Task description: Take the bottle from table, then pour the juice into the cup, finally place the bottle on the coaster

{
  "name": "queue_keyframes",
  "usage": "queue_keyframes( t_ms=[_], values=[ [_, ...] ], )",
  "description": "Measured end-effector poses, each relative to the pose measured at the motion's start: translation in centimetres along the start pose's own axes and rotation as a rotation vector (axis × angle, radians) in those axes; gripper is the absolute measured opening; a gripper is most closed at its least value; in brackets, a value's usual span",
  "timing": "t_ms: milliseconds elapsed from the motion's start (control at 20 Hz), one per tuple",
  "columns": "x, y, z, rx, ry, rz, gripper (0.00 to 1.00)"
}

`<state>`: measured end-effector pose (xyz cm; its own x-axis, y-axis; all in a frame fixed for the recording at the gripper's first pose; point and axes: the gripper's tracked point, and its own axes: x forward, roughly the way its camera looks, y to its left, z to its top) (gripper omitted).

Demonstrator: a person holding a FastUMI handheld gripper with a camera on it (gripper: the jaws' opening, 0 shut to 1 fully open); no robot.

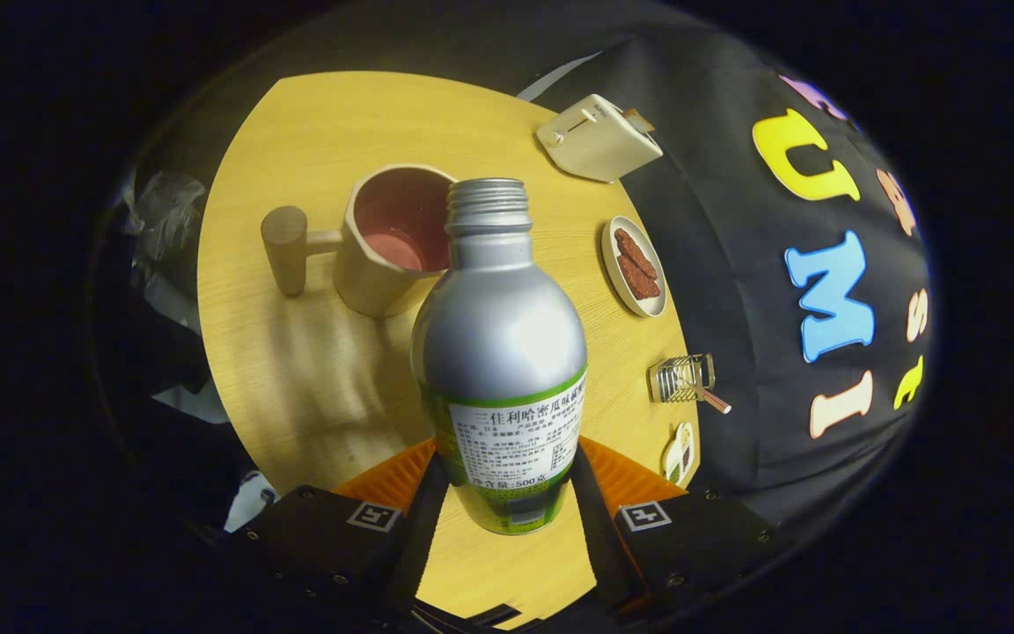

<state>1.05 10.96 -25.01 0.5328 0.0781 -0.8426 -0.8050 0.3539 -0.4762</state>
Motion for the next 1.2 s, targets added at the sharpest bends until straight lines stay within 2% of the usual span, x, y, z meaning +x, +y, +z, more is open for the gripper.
queue_keyframes(
  t_ms=[400, 650, 1200],
  values=[
    [0.3, 0.8, 0.5, 0.291, -0.166, 0.077, 0.76],
    [0.9, -0.5, 1.6, 0.465, -0.275, 0.096, 0.75],
    [3.7, -4.7, 5.0, 0.679, -0.478, 0.125, 0.76]
  ],
)
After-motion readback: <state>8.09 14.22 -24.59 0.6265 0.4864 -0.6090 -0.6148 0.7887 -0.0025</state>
